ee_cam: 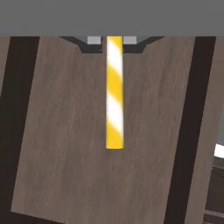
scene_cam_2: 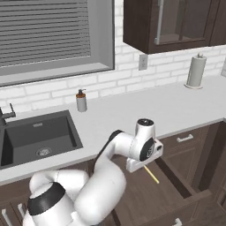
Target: Take a straw from the drawer in front and place it inside the glass cup on the dining counter.
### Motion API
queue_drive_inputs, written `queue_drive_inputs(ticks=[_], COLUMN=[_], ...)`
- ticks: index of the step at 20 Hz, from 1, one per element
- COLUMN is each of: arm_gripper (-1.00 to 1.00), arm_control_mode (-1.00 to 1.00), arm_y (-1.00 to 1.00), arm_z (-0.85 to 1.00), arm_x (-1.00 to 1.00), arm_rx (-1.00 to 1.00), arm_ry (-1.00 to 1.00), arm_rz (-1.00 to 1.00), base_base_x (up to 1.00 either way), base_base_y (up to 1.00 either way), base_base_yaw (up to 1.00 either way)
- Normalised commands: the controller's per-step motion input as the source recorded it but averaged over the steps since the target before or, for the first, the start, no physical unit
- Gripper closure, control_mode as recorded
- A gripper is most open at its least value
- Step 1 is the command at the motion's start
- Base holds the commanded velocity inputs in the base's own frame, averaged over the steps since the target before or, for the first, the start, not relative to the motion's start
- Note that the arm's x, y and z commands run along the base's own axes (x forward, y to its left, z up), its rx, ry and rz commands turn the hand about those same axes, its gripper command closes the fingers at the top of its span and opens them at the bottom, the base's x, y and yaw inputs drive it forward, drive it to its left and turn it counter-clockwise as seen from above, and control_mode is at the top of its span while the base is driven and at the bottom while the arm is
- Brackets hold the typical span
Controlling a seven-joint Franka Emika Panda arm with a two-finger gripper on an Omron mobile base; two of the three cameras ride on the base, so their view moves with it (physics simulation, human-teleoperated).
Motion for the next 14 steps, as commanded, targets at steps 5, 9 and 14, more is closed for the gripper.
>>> queue_drive_inputs(ticks=[5, 9, 14], arm_gripper=[1.00, 1.00, 1.00], arm_control_mode=[-1.00, -1.00, -1.00], arm_y=[0.00, 0.00, 0.02], arm_z=[0.99, 0.98, 0.91], arm_x=[-0.27, -0.34, -0.38], arm_rx=[0.00, 0.00, 0.00], arm_ry=[-0.17, -0.17, -0.12], arm_rz=[0.00, 0.00, 0.00], base_base_x=[0.00, 0.00, 0.00], base_base_y=[0.00, 0.00, 0.00], base_base_yaw=[0.00, 0.00, 0.00])
